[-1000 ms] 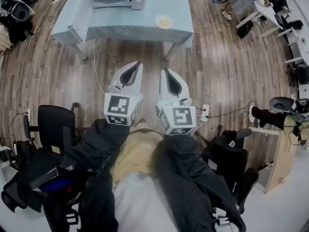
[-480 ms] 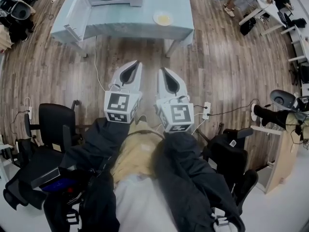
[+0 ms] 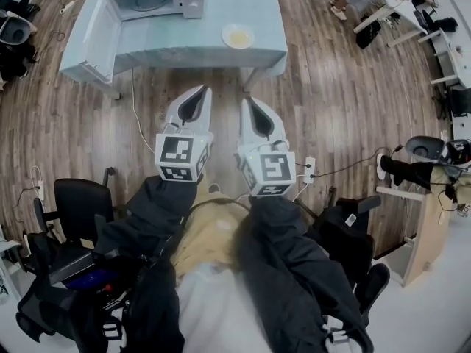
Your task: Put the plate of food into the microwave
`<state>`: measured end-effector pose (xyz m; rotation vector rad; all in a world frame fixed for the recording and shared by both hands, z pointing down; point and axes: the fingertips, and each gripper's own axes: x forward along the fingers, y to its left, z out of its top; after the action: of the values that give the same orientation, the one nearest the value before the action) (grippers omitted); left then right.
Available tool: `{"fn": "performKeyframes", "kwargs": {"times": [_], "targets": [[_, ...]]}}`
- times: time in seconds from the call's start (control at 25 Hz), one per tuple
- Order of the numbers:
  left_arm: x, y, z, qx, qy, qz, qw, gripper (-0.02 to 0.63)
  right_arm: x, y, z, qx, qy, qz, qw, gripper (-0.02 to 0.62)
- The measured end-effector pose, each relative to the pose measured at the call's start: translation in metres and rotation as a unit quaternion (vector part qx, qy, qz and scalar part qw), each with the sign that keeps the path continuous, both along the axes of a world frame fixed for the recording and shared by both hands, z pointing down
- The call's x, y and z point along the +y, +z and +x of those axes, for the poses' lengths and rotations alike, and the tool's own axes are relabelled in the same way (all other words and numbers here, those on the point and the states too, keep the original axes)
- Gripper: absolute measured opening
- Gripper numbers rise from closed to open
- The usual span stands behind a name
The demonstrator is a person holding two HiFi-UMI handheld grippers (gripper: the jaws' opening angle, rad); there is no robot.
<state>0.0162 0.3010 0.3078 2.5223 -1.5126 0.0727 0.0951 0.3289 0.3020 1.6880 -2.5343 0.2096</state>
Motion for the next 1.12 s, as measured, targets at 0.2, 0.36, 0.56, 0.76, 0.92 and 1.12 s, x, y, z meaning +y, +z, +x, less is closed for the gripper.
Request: {"fn": "performKeyframes", "kwargs": {"times": [0.2,0.36,0.56,0.76,0.92,1.12], "targets": [[-0.06,-0.005,-0.009,0.007,0.004,0.001,1.0,0.002,-0.062,-0.01,-0.007,-0.006,0.011,0.009,1.0,-0.003],[-0.113,-0.001,-0.031,0.009,0.005,-0.004,0.9999,0.002,-0.118,-0.006,-0.029,-0.009,0.009,0.003,1.0,-0.003],[-0.166,0.005,-0.047,0.015,0.007,-0.009,0.9998,0.002,-0.167,0.001,-0.046,-0.008,0.013,-0.005,1.0,-0.003],[-0.17,-0.006,-0.029,0.014,0.017,-0.005,0.9997,0.002,-0.169,-0.012,-0.031,-0.014,0.023,0.001,1.0,-0.003],[-0.173,-0.004,-0.019,0.012,0.024,-0.014,0.9995,0.002,-0.171,-0.007,-0.023,-0.015,0.028,-0.014,0.999,-0.003],[-0.223,0.026,-0.035,0.012,0.025,-0.044,0.9987,0.002,-0.221,0.026,-0.04,-0.017,0.024,-0.049,0.998,-0.003]]}}
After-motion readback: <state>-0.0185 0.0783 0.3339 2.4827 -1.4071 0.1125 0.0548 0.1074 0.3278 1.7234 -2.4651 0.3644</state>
